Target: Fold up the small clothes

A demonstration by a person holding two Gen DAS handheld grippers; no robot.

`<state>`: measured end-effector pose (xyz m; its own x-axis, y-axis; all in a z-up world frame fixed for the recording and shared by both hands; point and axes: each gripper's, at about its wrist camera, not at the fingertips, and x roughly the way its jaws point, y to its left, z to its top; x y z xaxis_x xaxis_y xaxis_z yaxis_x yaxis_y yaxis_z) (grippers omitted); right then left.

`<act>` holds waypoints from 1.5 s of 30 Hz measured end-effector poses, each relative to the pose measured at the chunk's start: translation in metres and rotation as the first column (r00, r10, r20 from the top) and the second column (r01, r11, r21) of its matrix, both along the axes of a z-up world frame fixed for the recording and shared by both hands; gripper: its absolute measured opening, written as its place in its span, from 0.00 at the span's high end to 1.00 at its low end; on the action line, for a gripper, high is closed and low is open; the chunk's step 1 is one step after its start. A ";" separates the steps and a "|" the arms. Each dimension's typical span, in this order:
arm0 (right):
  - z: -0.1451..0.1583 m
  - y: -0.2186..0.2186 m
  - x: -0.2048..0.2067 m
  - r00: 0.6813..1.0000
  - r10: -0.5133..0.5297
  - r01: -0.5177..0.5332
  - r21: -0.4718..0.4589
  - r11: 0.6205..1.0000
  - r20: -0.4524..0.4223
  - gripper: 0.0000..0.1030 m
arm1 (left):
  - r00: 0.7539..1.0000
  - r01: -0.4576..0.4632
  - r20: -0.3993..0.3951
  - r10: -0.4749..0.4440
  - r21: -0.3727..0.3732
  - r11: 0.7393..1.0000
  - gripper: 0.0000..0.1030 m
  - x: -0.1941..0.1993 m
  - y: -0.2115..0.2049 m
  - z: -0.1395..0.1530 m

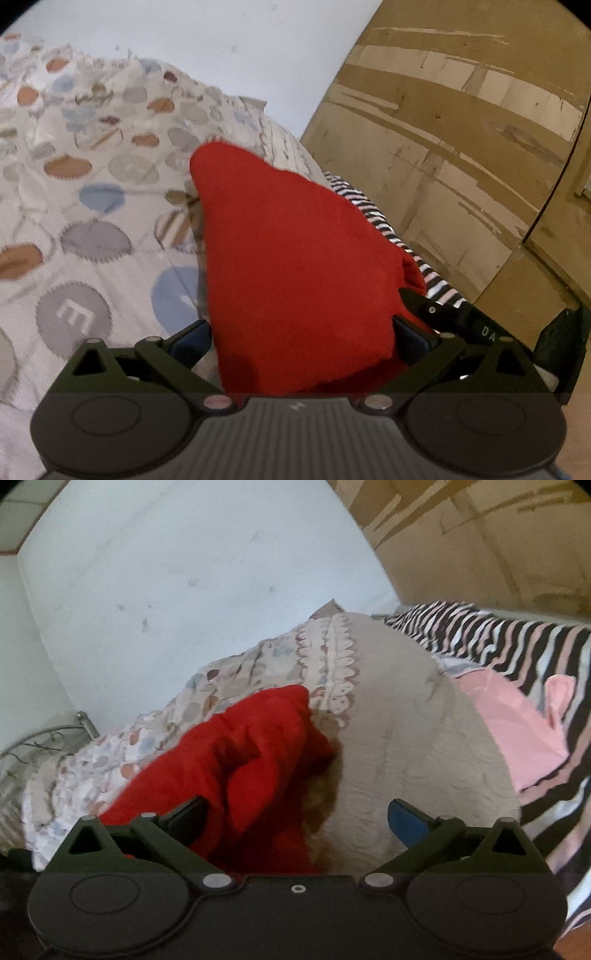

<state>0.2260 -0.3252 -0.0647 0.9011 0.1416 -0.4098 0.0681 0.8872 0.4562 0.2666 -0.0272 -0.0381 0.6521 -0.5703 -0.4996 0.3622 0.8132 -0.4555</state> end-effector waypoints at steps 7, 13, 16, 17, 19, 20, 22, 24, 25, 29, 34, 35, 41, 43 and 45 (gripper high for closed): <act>0.025 -0.034 0.020 0.998 0.024 -0.034 0.166 0.986 0.059 0.01 | 1.000 0.007 -0.008 -0.007 -0.008 1.000 0.00 0.002 0.004 -0.003; 0.034 -0.050 0.111 0.988 0.070 -0.045 0.182 0.982 -0.136 0.23 | 1.000 0.000 -0.007 0.000 -0.010 1.000 0.00 0.001 0.005 -0.002; 0.029 -0.052 0.150 0.974 0.107 -0.066 0.201 0.977 -0.200 0.34 | 1.000 0.004 -0.006 -0.004 -0.011 1.000 0.00 0.002 0.005 -0.001; 0.027 -0.055 0.162 0.967 0.128 -0.076 0.229 0.970 -0.220 0.45 | 1.000 0.005 -0.008 -0.005 -0.013 1.000 0.00 0.002 0.005 -0.001; 0.031 -0.054 0.175 0.961 0.169 -0.111 0.259 0.960 -0.217 0.73 | 1.000 0.005 -0.010 -0.005 -0.018 1.000 0.00 0.004 0.005 -0.001; 0.039 -0.050 0.177 0.963 0.179 -0.133 0.225 0.965 -0.201 0.79 | 1.000 0.005 -0.010 -0.005 -0.021 1.000 0.00 0.004 0.006 -0.002; 0.056 -0.041 0.174 0.972 0.200 -0.181 0.147 0.972 -0.126 0.82 | 1.000 0.006 -0.012 -0.006 -0.027 1.000 0.00 0.005 0.006 -0.002; 0.057 -0.035 0.174 0.975 0.194 -0.182 0.110 0.977 -0.104 0.82 | 1.000 0.005 -0.011 -0.006 -0.030 1.000 0.00 0.005 0.005 -0.003; 0.052 -0.034 0.176 0.973 0.186 -0.174 0.092 0.980 -0.139 0.82 | 1.000 0.006 -0.010 -0.006 -0.030 1.000 0.00 0.005 0.005 -0.003; 0.027 -0.039 0.172 0.969 0.125 -0.102 0.117 0.988 -0.212 0.58 | 1.000 0.005 0.011 -0.005 -0.004 1.000 0.00 0.002 0.003 -0.001; 0.040 -0.047 0.141 0.977 0.089 -0.052 0.189 0.981 -0.192 0.41 | 1.000 0.005 0.013 -0.005 -0.006 1.000 0.00 0.003 0.003 -0.001; 0.044 -0.046 0.132 0.979 0.098 -0.060 0.204 0.977 -0.180 0.32 | 1.000 0.003 0.011 -0.003 -0.010 1.000 0.00 0.003 0.004 -0.002; 0.045 -0.030 0.095 0.969 0.148 -0.096 0.248 0.964 -0.198 0.14 | 1.000 -0.003 -0.003 0.003 -0.025 1.000 0.00 0.003 0.006 -0.003; 0.037 -0.020 0.092 0.960 0.138 -0.096 0.178 0.979 -0.243 0.14 | 1.000 0.000 -0.007 0.000 -0.025 1.000 0.00 0.003 0.007 -0.003; 0.026 -0.014 0.092 0.959 0.135 -0.102 0.138 0.985 -0.251 0.11 | 1.000 0.001 -0.008 -0.002 -0.024 1.000 0.00 0.003 0.008 -0.003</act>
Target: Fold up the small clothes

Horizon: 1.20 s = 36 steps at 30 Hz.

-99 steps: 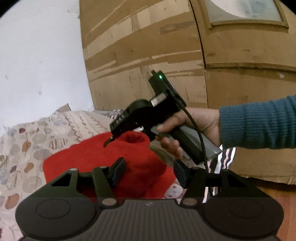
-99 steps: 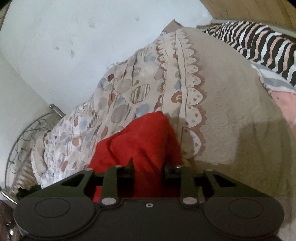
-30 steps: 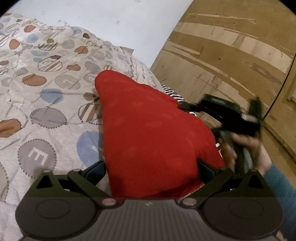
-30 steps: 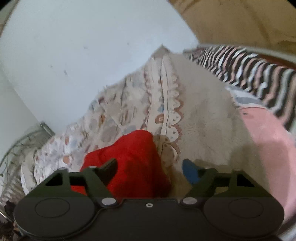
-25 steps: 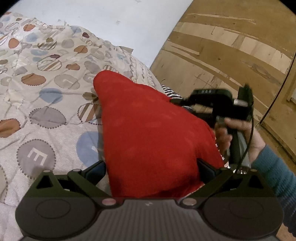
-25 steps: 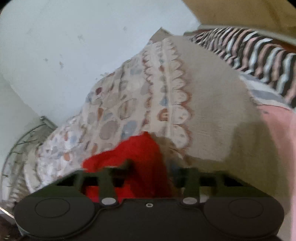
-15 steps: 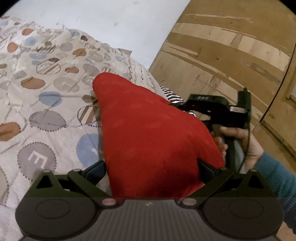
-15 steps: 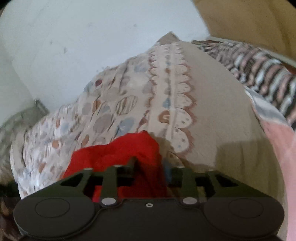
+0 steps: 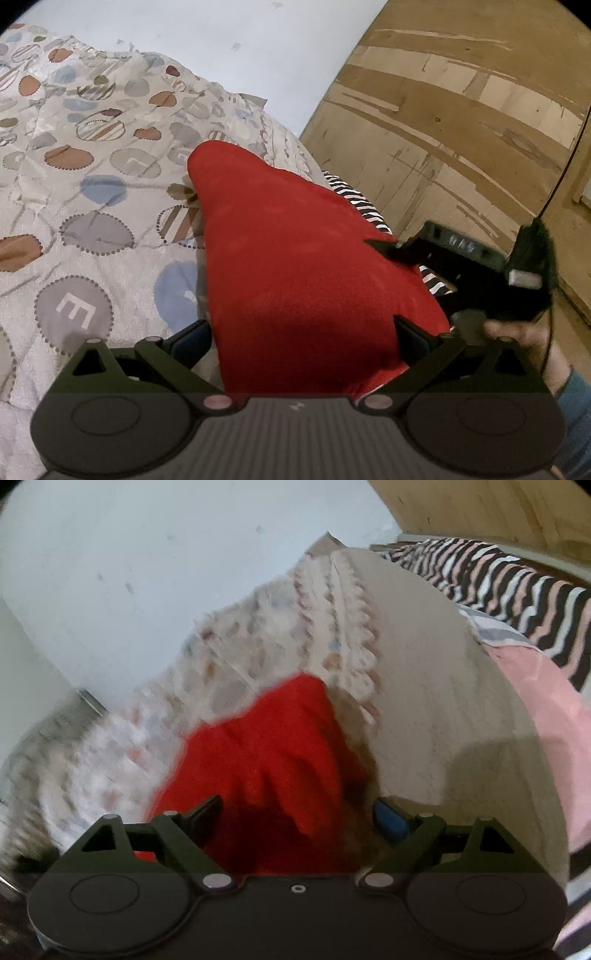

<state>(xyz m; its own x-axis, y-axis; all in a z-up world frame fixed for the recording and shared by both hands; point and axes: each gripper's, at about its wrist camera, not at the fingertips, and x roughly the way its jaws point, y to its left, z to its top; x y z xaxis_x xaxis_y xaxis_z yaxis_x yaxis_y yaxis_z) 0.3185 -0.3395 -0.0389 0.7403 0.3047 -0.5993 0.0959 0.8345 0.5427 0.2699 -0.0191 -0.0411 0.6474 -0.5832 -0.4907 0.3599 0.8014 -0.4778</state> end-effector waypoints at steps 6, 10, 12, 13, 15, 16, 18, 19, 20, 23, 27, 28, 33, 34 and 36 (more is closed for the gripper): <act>-0.016 -0.002 0.002 1.000 -0.009 0.009 0.020 1.000 0.019 0.06 | 1.000 0.001 -0.020 -0.001 -0.032 0.999 0.00 0.003 0.002 -0.004; -0.019 -0.007 0.003 1.000 -0.003 0.002 0.035 0.999 0.024 0.06 | 1.000 0.002 -0.018 -0.003 -0.036 0.999 0.00 0.003 0.002 -0.005; -0.020 -0.006 0.002 0.999 -0.003 0.002 0.034 0.999 0.034 0.05 | 1.000 -0.002 -0.023 0.001 -0.049 0.999 0.00 0.002 0.004 -0.005; -0.020 -0.005 0.001 0.999 -0.004 0.003 0.033 0.999 0.042 0.04 | 1.000 -0.004 -0.023 0.003 -0.067 0.998 0.00 0.002 0.007 -0.004; -0.021 -0.003 -0.002 0.998 -0.007 0.004 0.038 0.999 0.070 0.02 | 1.000 -0.005 -0.021 0.003 -0.104 0.995 0.00 0.002 0.015 0.000; -0.021 -0.003 -0.004 0.996 -0.009 0.005 0.042 0.999 0.087 0.01 | 1.000 0.003 -0.020 -0.005 -0.116 0.993 0.00 0.003 0.019 0.004; -0.023 -0.001 -0.010 0.992 -0.011 0.006 0.034 0.999 0.128 0.01 | 0.999 0.028 -0.018 -0.030 -0.136 0.990 0.01 0.006 0.027 0.011; -0.023 0.000 -0.013 0.989 -0.013 0.009 0.028 1.000 0.149 0.01 | 0.999 0.035 -0.011 -0.037 -0.156 0.987 0.01 0.008 0.032 0.014; -0.025 0.002 -0.017 0.985 -0.019 0.016 0.019 1.000 0.173 0.01 | 0.999 0.038 -0.004 -0.039 -0.188 0.982 0.01 0.011 0.038 0.017; -0.033 0.007 -0.033 0.964 -0.064 0.064 0.007 0.998 0.259 0.01 | 1.000 0.003 -0.017 -0.007 -0.262 0.965 0.01 0.024 0.054 0.021; -0.053 0.011 -0.058 0.911 -0.147 0.139 0.050 0.989 0.384 0.01 | 0.995 -0.073 -0.081 0.055 -0.245 0.967 0.01 0.049 0.057 0.019; -0.056 0.011 -0.063 0.900 -0.163 0.151 0.063 0.987 0.405 0.01 | 0.995 -0.071 -0.091 0.050 -0.244 0.967 0.01 0.053 0.056 0.017; -0.061 0.004 -0.091 0.861 -0.204 0.152 0.147 0.977 0.467 0.01 | 0.993 -0.033 -0.115 0.002 -0.273 0.961 0.01 0.063 0.045 0.003; -0.061 0.000 -0.095 0.861 -0.199 0.137 0.164 0.977 0.468 0.01 | 0.993 -0.030 -0.115 -0.003 -0.286 0.958 0.01 0.063 0.045 0.000; -0.059 -0.011 -0.098 0.869 -0.187 0.110 0.190 0.976 0.458 0.00 | 0.993 -0.029 -0.118 -0.009 -0.309 0.950 0.01 0.066 0.044 -0.005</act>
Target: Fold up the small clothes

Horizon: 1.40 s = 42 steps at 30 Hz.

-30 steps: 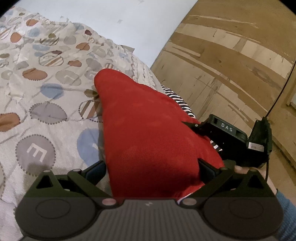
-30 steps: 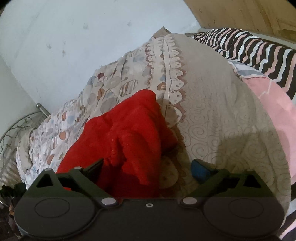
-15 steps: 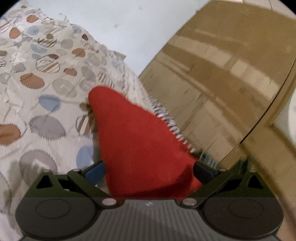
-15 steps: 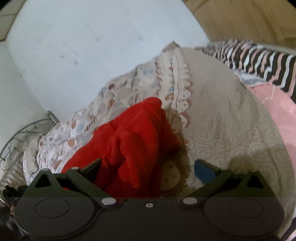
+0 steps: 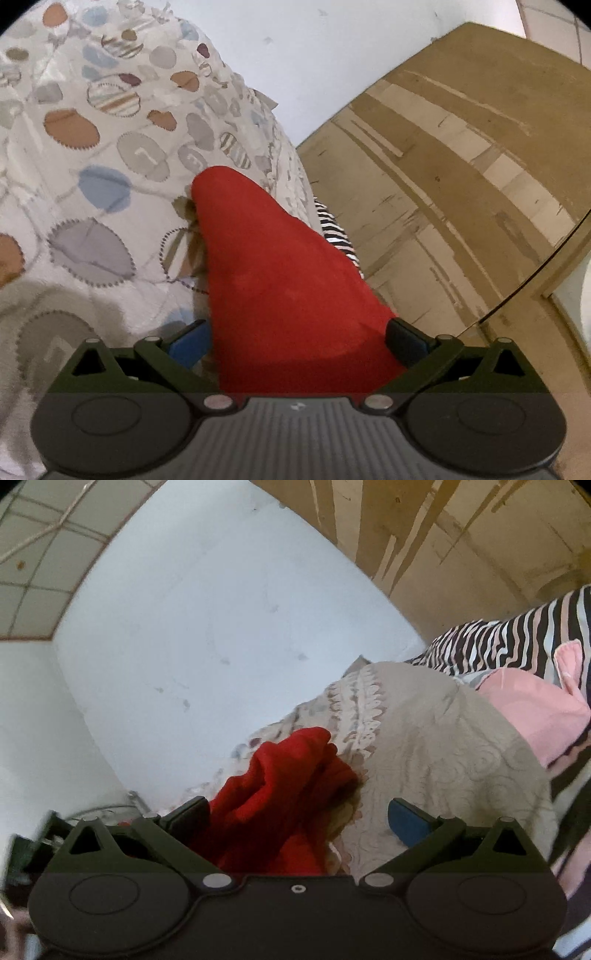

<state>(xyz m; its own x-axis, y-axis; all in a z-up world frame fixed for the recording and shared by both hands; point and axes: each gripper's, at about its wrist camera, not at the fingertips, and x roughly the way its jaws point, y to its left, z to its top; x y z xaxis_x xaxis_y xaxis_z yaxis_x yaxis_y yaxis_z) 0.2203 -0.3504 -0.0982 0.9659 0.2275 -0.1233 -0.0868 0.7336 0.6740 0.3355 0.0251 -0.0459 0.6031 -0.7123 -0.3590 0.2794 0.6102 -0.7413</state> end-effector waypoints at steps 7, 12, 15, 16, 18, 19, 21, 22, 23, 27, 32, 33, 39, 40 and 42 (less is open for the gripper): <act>0.005 -0.030 0.017 0.998 0.021 -0.014 0.128 0.992 -0.051 0.00 | 1.000 0.012 -0.012 -0.011 0.035 0.999 0.00 0.008 -0.007 -0.003; 0.017 -0.047 0.065 0.989 0.089 -0.064 0.200 0.978 -0.118 0.00 | 1.000 0.003 0.024 -0.004 0.058 0.998 0.00 0.001 -0.010 -0.003; 0.025 -0.048 0.107 0.965 0.191 -0.158 0.184 0.970 -0.178 0.00 | 0.999 0.022 0.041 -0.024 0.064 0.998 0.00 0.003 -0.007 -0.002; 0.026 -0.046 0.119 0.956 0.221 -0.188 0.174 0.967 -0.194 0.01 | 0.998 0.035 0.049 -0.038 0.069 0.997 0.01 0.004 -0.006 0.000; 0.028 -0.041 0.138 0.936 0.259 -0.231 0.138 0.963 -0.237 0.01 | 0.996 0.065 0.062 -0.070 0.081 0.995 0.01 0.007 -0.006 0.004; 0.030 -0.037 0.149 0.928 0.275 -0.256 0.106 0.961 -0.252 0.00 | 0.993 0.093 0.071 -0.099 0.074 0.993 0.01 0.008 -0.005 0.006; 0.031 -0.028 0.164 0.915 0.298 -0.295 0.054 0.954 -0.272 0.00 | 0.986 0.150 0.059 -0.153 0.050 0.987 0.01 0.013 -0.004 0.005; 0.030 -0.025 0.169 0.911 0.297 -0.299 0.039 0.953 -0.287 0.00 | 0.985 0.165 0.051 -0.167 0.042 0.985 0.01 0.014 -0.003 0.004; 0.027 -0.021 0.172 0.908 0.301 -0.308 0.024 0.951 -0.291 0.00 | 0.983 0.176 0.046 -0.178 0.039 0.984 0.01 0.016 -0.002 0.003; 0.017 -0.005 0.168 0.917 0.291 -0.324 -0.084 0.942 -0.273 0.00 | 0.978 0.208 -0.019 -0.208 0.047 0.977 0.00 0.028 -0.006 -0.006; 0.015 -0.004 0.174 0.913 0.284 -0.324 -0.097 0.941 -0.294 0.03 | 0.974 0.215 -0.086 -0.211 0.047 0.975 0.00 0.034 -0.014 -0.011; 0.017 -0.005 0.178 0.906 0.286 -0.327 -0.087 0.941 -0.313 0.04 | 0.972 0.216 -0.103 -0.211 0.040 0.976 0.00 0.035 -0.015 -0.012; 0.037 -0.005 0.196 0.835 0.363 -0.423 -0.060 0.904 -0.414 0.33 | 0.966 0.235 -0.123 -0.228 0.050 0.971 0.00 0.041 -0.016 -0.011; 0.036 -0.005 0.198 0.828 0.370 -0.431 -0.057 0.900 -0.422 0.31 | 0.965 0.238 -0.123 -0.230 0.048 0.970 0.00 0.041 -0.016 -0.011; 0.028 -0.010 0.203 0.818 0.385 -0.419 0.016 0.908 -0.428 0.27 | 0.965 0.238 -0.127 -0.232 0.041 0.970 0.00 0.042 -0.016 -0.012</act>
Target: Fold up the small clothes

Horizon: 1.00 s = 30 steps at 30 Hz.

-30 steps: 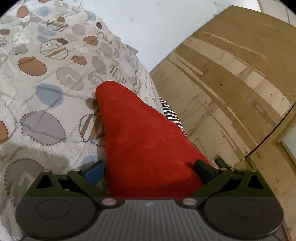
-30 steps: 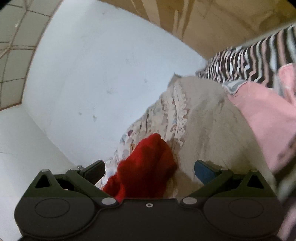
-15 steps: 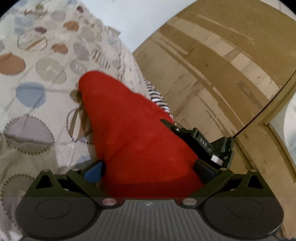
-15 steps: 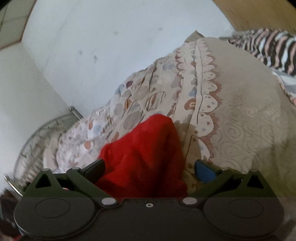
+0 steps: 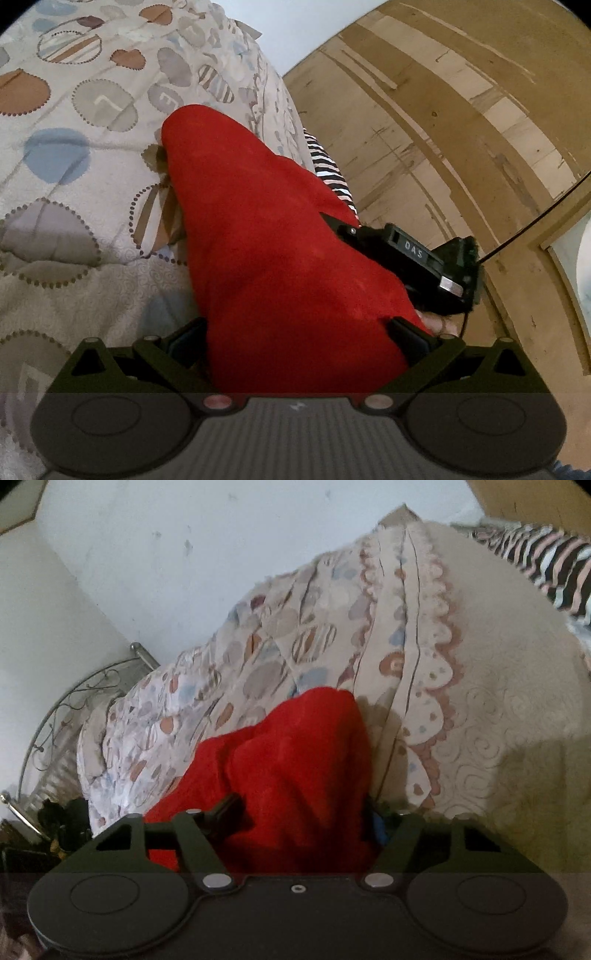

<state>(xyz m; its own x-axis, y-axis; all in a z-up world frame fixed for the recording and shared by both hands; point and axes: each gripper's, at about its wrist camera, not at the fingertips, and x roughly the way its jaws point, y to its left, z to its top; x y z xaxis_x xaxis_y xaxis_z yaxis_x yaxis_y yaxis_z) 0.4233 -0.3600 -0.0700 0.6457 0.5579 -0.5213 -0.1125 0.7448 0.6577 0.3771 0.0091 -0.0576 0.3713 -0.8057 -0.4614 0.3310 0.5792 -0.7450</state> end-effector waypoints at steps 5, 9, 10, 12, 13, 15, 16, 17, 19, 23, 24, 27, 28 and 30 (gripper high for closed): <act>-0.002 0.003 -0.003 0.998 -0.059 0.059 0.008 0.998 0.005 0.27 | 0.999 0.022 -0.034 -0.022 0.003 1.000 0.00 0.007 -0.001 0.000; 0.008 0.010 -0.005 0.998 -0.068 0.068 -0.044 0.997 0.007 0.36 | 0.998 0.042 -0.044 -0.041 0.012 0.999 0.00 0.011 -0.002 -0.001; 0.010 0.011 -0.006 0.997 -0.071 0.071 -0.047 0.996 0.008 0.40 | 0.998 0.041 -0.052 -0.041 0.003 0.999 0.00 0.012 -0.002 -0.003; 0.012 0.015 -0.008 0.996 -0.084 0.085 -0.063 0.994 0.014 0.44 | 0.995 0.027 -0.091 -0.032 -0.047 0.999 0.01 0.012 -0.002 -0.012; 0.014 0.018 -0.010 0.995 -0.093 0.095 -0.073 0.993 0.019 0.46 | 0.993 0.015 -0.115 -0.024 -0.081 0.997 0.03 0.011 -0.001 -0.019; 0.018 0.020 -0.013 0.993 -0.116 0.118 -0.077 0.990 0.028 0.51 | 0.992 -0.010 -0.130 -0.006 -0.117 0.993 0.09 0.009 0.003 -0.023; 0.021 0.022 -0.013 0.992 -0.126 0.128 -0.081 0.988 0.031 0.54 | 0.991 -0.020 -0.131 0.004 -0.124 0.992 0.14 0.007 0.005 -0.022; 0.025 0.023 -0.014 0.990 -0.135 0.138 -0.086 0.987 0.034 0.57 | 0.991 -0.027 -0.134 0.010 -0.126 0.992 0.17 0.006 0.007 -0.021; 0.036 0.030 -0.016 0.990 -0.136 0.140 -0.107 0.984 0.049 0.59 | 0.989 -0.045 -0.144 0.025 -0.137 0.990 0.25 0.005 0.013 -0.019; 0.062 0.046 -0.020 0.989 -0.117 0.129 -0.152 0.980 0.087 0.61 | 0.983 -0.090 -0.174 0.057 -0.183 0.979 0.34 0.000 0.023 -0.019; 0.069 0.050 -0.023 0.988 -0.112 0.127 -0.154 0.980 0.102 0.61 | 0.984 -0.095 -0.170 0.063 -0.188 0.978 0.35 -0.003 0.026 -0.016; 0.088 0.064 -0.031 0.984 -0.088 0.114 -0.164 0.980 0.157 0.62 | 0.992 -0.084 -0.106 0.068 -0.161 0.983 0.36 -0.012 0.034 0.002; 0.093 0.069 -0.032 0.982 -0.086 0.113 -0.159 0.981 0.167 0.62 | 0.993 -0.083 -0.090 0.071 -0.145 0.986 0.36 -0.013 0.038 0.008; 0.101 0.079 -0.031 0.980 -0.086 0.112 -0.137 0.984 0.181 0.62 | 0.995 -0.089 -0.057 0.084 -0.101 0.991 0.36 -0.013 0.051 0.023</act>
<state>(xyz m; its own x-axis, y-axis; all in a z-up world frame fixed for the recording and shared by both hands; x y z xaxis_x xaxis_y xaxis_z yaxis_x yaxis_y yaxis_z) 0.3924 -0.2808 0.0307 0.7816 0.4130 -0.4675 -0.1360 0.8442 0.5184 0.3644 0.0601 -0.0342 0.4191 -0.8160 -0.3981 0.2423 0.5231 -0.8171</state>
